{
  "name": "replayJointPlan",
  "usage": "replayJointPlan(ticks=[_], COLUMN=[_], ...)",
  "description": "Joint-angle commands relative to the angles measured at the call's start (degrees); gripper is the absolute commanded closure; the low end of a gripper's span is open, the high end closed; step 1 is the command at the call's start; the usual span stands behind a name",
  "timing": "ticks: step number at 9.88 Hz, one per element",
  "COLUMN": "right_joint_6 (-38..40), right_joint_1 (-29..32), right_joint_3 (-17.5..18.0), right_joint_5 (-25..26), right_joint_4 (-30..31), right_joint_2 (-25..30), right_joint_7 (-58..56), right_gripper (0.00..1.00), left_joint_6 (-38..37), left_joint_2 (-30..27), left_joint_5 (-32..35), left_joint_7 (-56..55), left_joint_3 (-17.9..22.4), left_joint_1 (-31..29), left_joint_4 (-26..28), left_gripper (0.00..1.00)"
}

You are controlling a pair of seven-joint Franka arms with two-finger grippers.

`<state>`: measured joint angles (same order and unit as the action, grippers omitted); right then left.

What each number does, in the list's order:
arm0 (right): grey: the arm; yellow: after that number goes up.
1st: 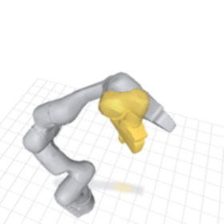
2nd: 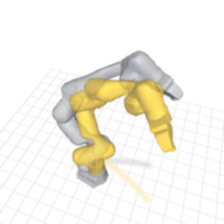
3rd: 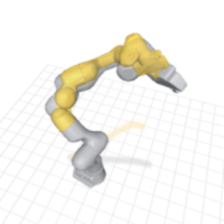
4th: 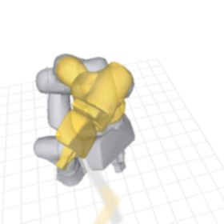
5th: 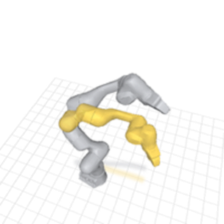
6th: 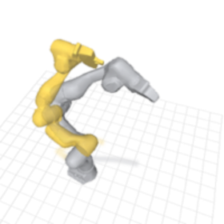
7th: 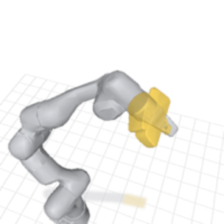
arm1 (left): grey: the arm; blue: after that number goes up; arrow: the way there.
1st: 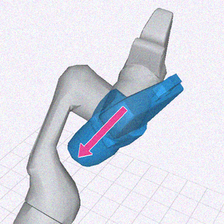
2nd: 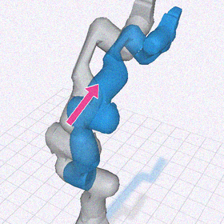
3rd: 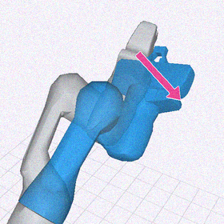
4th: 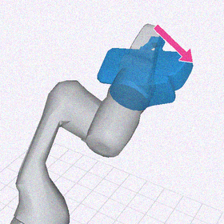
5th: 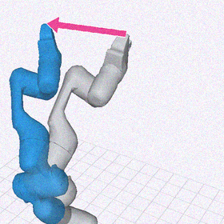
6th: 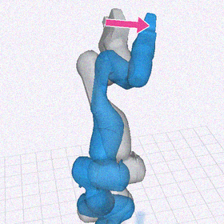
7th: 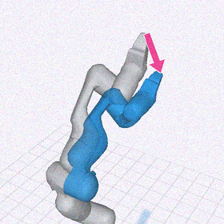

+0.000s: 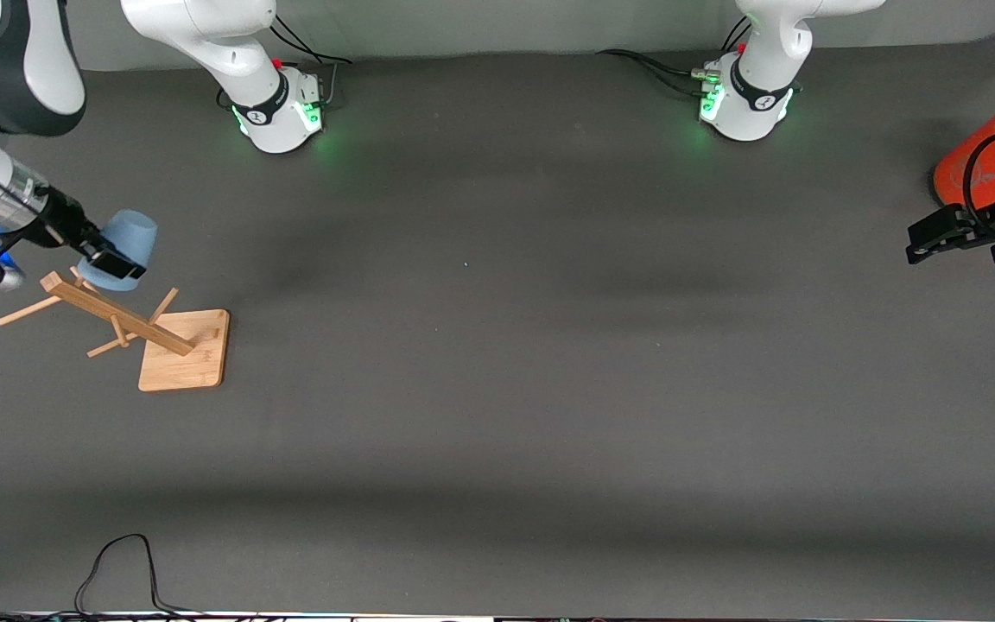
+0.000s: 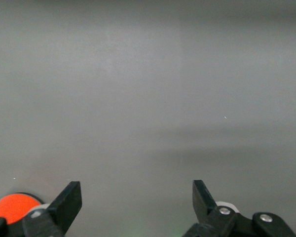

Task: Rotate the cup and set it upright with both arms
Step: 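Grasp the blue cup with the right gripper and pull it off the peg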

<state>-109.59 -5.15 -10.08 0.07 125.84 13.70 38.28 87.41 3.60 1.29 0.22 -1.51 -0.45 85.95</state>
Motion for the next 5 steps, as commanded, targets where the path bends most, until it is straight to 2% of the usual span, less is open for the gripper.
replayJointPlan(ticks=[1, 3, 5], right_joint_6=[4.0, 7.2, 9.6], right_joint_1=[-4.1, -8.7, -16.5], right_joint_3=[-0.1, 0.1, 0.1], right_joint_5=[-0.2, -0.2, -0.2], right_joint_4=[0.1, -0.4, -2.3], right_joint_2=[4.6, 7.0, 7.1], right_joint_7=[7.1, 14.9, 28.5], right_gripper=[0.48, 0.48, 0.48], left_joint_6=[0.7, 0.7, 0.8], left_joint_2=[-0.5, -0.6, -0.5], left_joint_5=[-0.3, -0.3, -0.3], left_joint_7=[0.1, 0.2, 0.2], left_joint_3=[0.1, 0.1, 0.1], left_joint_1=[-0.1, -0.1, -0.1], left_joint_4=[0.5, 0.5, 0.6], left_gripper=[0.00, 0.00, 0.00])
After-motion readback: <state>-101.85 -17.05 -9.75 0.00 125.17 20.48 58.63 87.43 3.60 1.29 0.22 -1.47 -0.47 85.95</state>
